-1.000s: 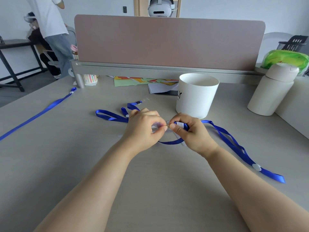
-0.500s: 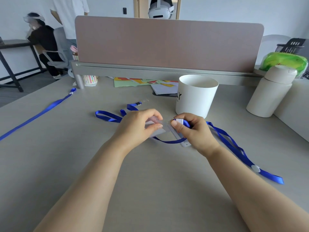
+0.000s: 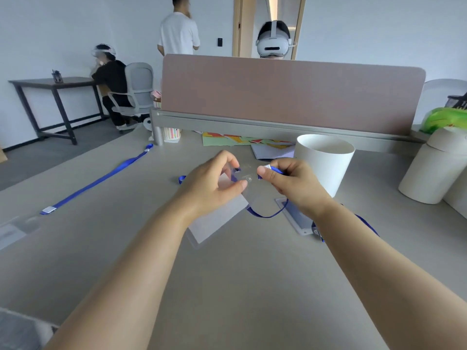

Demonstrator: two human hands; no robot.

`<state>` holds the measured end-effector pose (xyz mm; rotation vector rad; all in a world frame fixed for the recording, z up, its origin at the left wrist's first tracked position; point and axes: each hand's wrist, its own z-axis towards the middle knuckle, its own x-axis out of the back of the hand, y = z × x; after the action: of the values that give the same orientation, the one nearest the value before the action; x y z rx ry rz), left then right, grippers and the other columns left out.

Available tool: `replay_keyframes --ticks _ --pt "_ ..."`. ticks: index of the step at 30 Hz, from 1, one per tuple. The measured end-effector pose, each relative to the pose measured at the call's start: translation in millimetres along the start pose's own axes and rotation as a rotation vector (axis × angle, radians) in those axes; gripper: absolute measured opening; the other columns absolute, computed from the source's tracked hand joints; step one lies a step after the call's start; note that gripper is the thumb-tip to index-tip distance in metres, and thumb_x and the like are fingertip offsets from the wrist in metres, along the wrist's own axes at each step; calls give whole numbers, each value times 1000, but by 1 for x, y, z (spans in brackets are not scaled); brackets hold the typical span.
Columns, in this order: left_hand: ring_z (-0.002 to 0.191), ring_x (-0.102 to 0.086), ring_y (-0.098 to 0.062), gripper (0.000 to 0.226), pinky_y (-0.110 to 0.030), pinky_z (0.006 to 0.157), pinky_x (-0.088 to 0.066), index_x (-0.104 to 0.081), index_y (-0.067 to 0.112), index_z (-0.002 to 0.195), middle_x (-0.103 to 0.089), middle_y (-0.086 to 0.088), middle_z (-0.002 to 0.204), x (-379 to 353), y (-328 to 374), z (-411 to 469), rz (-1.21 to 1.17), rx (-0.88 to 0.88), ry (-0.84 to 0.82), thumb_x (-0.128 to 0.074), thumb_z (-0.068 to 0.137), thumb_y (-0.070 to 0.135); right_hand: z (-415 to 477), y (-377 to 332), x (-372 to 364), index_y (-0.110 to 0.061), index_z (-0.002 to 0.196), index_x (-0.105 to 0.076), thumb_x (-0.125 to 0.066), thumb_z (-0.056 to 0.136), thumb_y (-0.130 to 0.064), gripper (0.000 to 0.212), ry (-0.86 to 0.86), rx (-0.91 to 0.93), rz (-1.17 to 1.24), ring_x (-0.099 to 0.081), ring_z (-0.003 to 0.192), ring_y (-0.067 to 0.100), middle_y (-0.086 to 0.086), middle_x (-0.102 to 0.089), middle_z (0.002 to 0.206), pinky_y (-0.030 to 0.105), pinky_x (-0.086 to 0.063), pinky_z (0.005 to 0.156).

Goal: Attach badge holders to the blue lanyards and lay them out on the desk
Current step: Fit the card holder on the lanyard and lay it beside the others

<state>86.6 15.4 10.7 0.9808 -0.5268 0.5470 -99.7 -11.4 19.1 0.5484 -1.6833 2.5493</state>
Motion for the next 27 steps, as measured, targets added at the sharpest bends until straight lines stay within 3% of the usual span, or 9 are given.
replay_keyframes --ticks 3,6,8,10,14,17,20,24,27 --pt "84 -53 -11 58 -27 70 -41 -46 32 95 -48 14 92 23 -1 -20 267 10 50 -58 51 69 9 -14 -24 2 67 -59 -67 83 -23 31 -52 11 -7 -31 38 4 -13 -37 37 8 -27 43" --pt "83 -52 -17 67 -25 67 -35 -48 27 102 -36 9 99 45 -8 -38 587 72 61 -71 52 64 16 -28 -52 -14 55 -59 -69 80 -29 31 -122 33 -16 -37 47 12 2 -47 51 15 -32 47" --pt "88 -52 -19 61 -24 69 -32 -50 25 105 -34 6 101 62 -16 -50 687 110 86 -73 58 56 20 -36 -68 -19 60 -63 -71 77 -28 21 -182 50 -17 -46 57 17 11 -55 64 21 -39 56" --pt "100 -50 -20 58 -26 77 -32 -53 25 110 -37 1 106 80 -26 -65 733 154 100 -71 62 51 23 -44 -81 -17 75 -69 -72 77 -21 5 -218 59 35 -55 57 6 4 -64 70 15 -43 62" --pt "119 -40 -19 59 -31 97 -31 -50 33 123 -40 1 122 112 -50 -95 788 268 52 -66 70 51 32 -57 -110 -16 94 -69 -65 85 -14 10 -229 53 60 -54 52 -4 0 -64 70 2 -38 54" --pt "127 -34 -22 64 -33 105 -28 -38 38 135 -34 -1 138 134 -68 -117 801 373 -42 -61 76 50 40 -67 -136 -18 91 -68 -61 87 -13 10 -255 66 27 -53 55 -2 2 -62 69 4 -38 53" --pt "137 -23 -24 71 -36 112 -23 -20 35 144 -18 -3 152 155 -83 -137 776 496 -143 -54 84 49 50 -74 -166 -10 91 -67 -61 86 -8 7 -276 86 34 -52 43 -4 1 -60 67 7 -39 53" --pt "142 -13 -26 71 -40 115 -19 -8 34 147 -5 -4 157 172 -100 -155 762 610 -222 -46 89 51 62 -68 -216 -15 84 -66 -64 85 -13 3 -288 112 34 -57 67 5 0 -62 75 17 -46 74" --pt "144 -9 -29 70 -43 116 -20 -6 35 147 -2 -2 158 179 -111 -164 745 668 -250 -42 89 53 71 -64 -249 -12 88 -67 -62 87 -16 6 -249 119 4 -47 64 7 -3 -58 75 7 -40 59"
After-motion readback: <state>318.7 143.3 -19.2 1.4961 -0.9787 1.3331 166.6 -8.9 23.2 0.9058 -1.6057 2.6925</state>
